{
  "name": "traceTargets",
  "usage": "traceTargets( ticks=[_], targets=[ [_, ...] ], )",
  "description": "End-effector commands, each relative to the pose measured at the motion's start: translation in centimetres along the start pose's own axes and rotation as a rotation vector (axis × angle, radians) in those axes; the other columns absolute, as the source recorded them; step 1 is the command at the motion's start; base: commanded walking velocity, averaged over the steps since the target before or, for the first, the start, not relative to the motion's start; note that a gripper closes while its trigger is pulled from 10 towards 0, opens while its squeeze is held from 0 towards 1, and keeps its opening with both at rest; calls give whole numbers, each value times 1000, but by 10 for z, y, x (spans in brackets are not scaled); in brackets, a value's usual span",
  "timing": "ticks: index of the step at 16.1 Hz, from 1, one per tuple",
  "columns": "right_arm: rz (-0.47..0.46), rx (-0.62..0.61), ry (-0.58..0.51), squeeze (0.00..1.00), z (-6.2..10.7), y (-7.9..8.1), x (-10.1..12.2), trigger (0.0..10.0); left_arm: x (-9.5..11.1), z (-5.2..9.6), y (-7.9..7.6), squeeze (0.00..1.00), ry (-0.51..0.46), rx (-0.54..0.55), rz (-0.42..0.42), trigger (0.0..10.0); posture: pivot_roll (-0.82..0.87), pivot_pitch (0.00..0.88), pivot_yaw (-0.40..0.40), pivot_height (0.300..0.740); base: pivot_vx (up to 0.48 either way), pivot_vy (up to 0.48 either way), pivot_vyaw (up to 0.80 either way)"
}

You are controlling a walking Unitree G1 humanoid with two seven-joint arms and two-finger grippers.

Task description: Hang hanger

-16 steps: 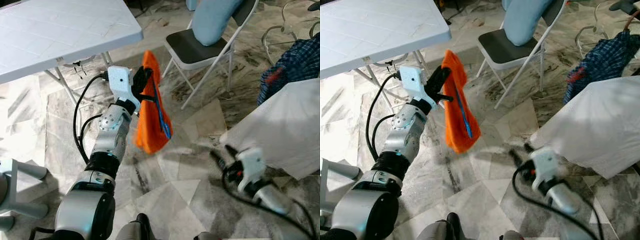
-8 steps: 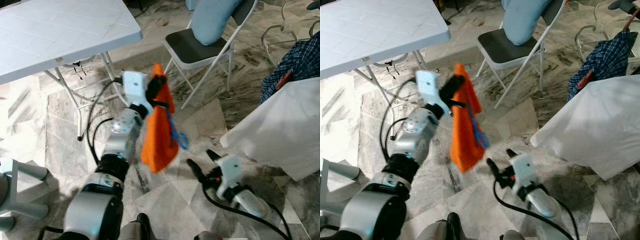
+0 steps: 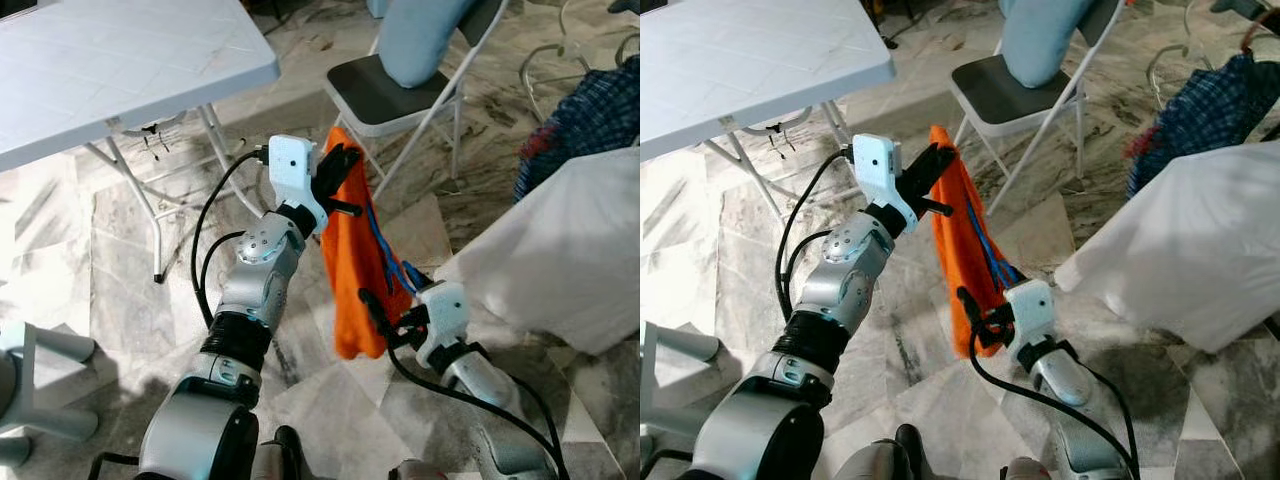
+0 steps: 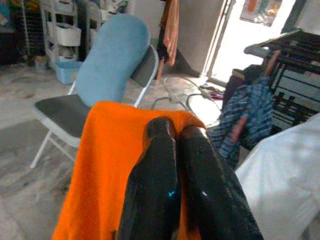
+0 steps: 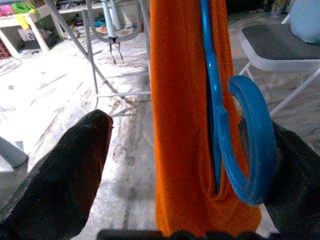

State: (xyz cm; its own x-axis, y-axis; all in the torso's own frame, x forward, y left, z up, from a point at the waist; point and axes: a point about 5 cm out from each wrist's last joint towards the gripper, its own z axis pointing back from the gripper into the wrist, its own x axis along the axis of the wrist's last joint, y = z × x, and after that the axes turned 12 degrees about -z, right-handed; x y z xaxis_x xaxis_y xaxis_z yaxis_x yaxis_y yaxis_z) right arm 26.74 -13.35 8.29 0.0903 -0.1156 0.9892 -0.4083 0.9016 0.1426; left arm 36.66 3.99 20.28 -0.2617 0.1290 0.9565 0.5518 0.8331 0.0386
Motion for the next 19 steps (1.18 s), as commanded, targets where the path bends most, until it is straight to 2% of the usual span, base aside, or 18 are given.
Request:
traceTargets(
  ticks=[1, 4, 5, 6, 11, 16, 17, 18, 19],
  targets=[
    [0, -21, -2, 1000, -1, -1, -2, 10000, 11, 0, 3, 0, -41, -3, -1, 1294, -166, 215, 135, 740, 0, 0, 0],
    [-15, -64, -3, 1000, 1, -9, -3, 10000, 16, -1, 7, 0, -50, 11, 10, 1176, -164, 217, 136, 740, 0, 0, 0],
    [-23, -84, -5, 604, 3, -13, -4, 10000, 18, -1, 9, 0, -58, 18, 14, 1216, -165, 218, 137, 740, 0, 0, 0],
    [-43, -102, -7, 0, 3, -15, -5, 10000, 20, -2, 11, 0, -60, 25, 22, 1137, -165, 218, 139, 740, 0, 0, 0],
    [-97, -125, -31, 0, -2, -16, -6, 10000, 27, -4, 9, 0, -74, 18, 43, 863, -164, 217, 142, 740, 0, 0, 0],
    [-183, -93, -23, 0, -11, -8, -13, 10000, 33, -5, 8, 0, -90, 16, 52, 902, -162, 218, 142, 740, 0, 0, 0],
    [-193, -91, -23, 0, -14, -7, -13, 9725, 34, -5, 9, 0, -93, 17, 54, 902, -149, 220, 145, 740, 0, 0, 0],
    [-201, -106, -35, 0, -18, -7, -13, 0, 36, -5, 9, 0, -96, 17, 57, 824, -143, 220, 145, 740, 0, 0, 0],
    [-217, -133, -53, 0, -21, -10, -11, 0, 38, -5, 9, 0, -100, 17, 60, 784, -142, 219, 146, 740, 0, 0, 0]
  ],
)
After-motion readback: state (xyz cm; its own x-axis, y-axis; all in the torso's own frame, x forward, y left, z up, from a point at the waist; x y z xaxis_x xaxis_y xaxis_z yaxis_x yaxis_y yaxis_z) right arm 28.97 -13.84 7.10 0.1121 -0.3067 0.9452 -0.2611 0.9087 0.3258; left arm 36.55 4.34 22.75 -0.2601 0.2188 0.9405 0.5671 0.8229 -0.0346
